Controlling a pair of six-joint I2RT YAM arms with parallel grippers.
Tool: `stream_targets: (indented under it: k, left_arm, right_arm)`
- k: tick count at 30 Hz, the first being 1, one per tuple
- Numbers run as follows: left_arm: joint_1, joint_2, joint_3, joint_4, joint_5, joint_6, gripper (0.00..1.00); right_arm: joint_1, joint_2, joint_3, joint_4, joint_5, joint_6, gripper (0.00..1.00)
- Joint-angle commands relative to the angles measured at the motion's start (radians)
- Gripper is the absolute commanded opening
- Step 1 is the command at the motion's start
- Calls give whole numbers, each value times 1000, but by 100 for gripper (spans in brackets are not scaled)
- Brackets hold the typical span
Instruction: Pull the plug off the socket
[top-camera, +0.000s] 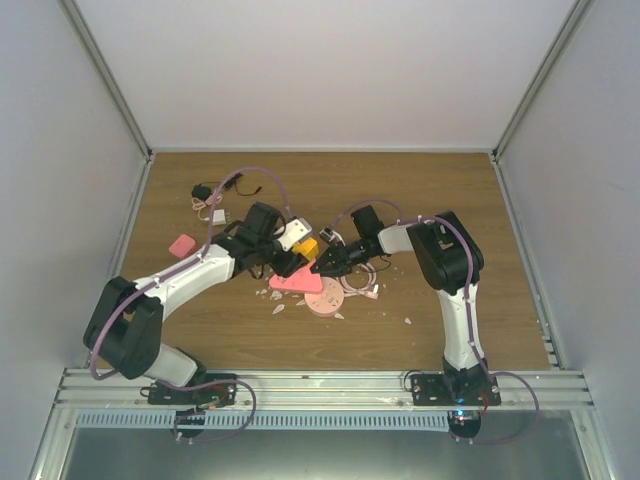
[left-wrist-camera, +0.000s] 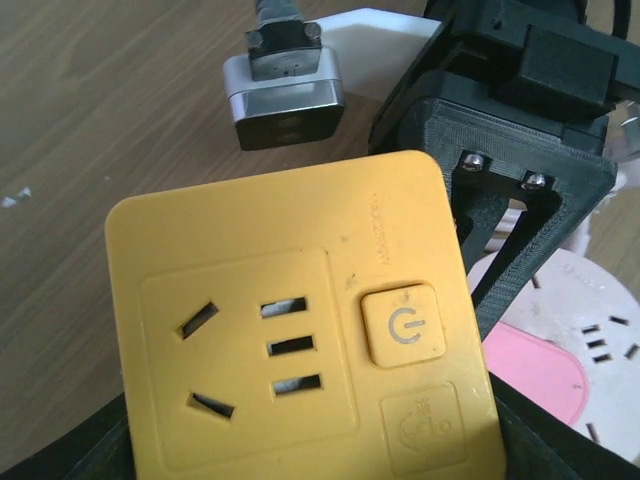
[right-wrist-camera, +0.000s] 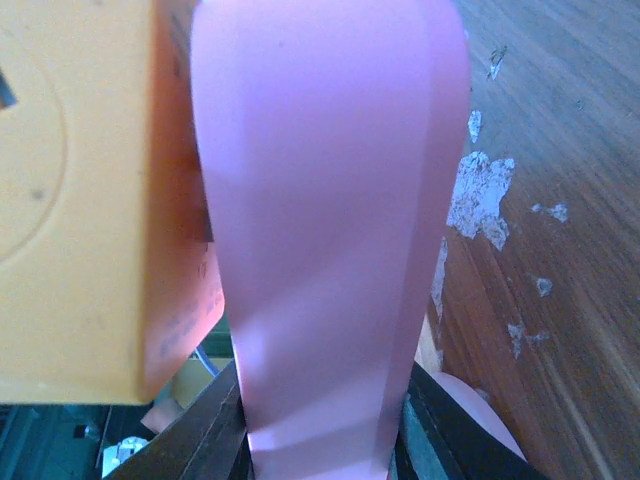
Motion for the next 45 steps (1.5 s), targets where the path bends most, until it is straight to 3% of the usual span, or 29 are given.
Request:
stream_targets:
  k: [1, 3, 7, 14, 16, 18, 23, 27, 29, 37, 41, 45]
  left_arm:
    - [-164, -85, -23, 111, -61, 64, 6]
    - [-191, -85, -37, 133, -181, 93, 6]
    - [-190, -72, -39, 137, -247, 118, 6]
    - [4, -55, 8, 88, 164, -29, 6]
    - [11, -59, 9, 92, 209, -40, 6]
    - [-9, -77, 2, 103, 191, -28, 6]
    - [-162, -115, -22, 98, -26, 66, 6]
    - [-172, -114, -29, 95, -115, 120, 6]
    - [-151, -116, -21, 79, -88, 123, 6]
    - [11, -106, 50, -20, 293, 62, 6]
    - [-70, -141, 31, -14, 203, 91, 6]
    - [-45, -135, 44, -33, 195, 69, 6]
  right_arm:
    - [-7, 87, -28, -6, 243, -29, 1]
    - [-7, 88, -28, -8, 243, -30, 1]
    - [-7, 90, -27, -9, 244, -29, 1]
    - [-7, 97, -26, -6, 243, -25, 1]
    - [-7, 99, -23, -10, 243, -26, 0]
    - [-7, 98, -23, -10, 244, -28, 1]
    - [-7, 101, -25, -11, 247, -30, 1]
    - [-7, 101, -23, -13, 249, -30, 1]
    - [-7, 101, -23, -16, 250, -33, 1]
    - [-7, 106, -20, -17, 249, -32, 1]
    - [-6, 104, -24, -15, 249, -30, 1]
    - [-7, 104, -21, -15, 249, -29, 1]
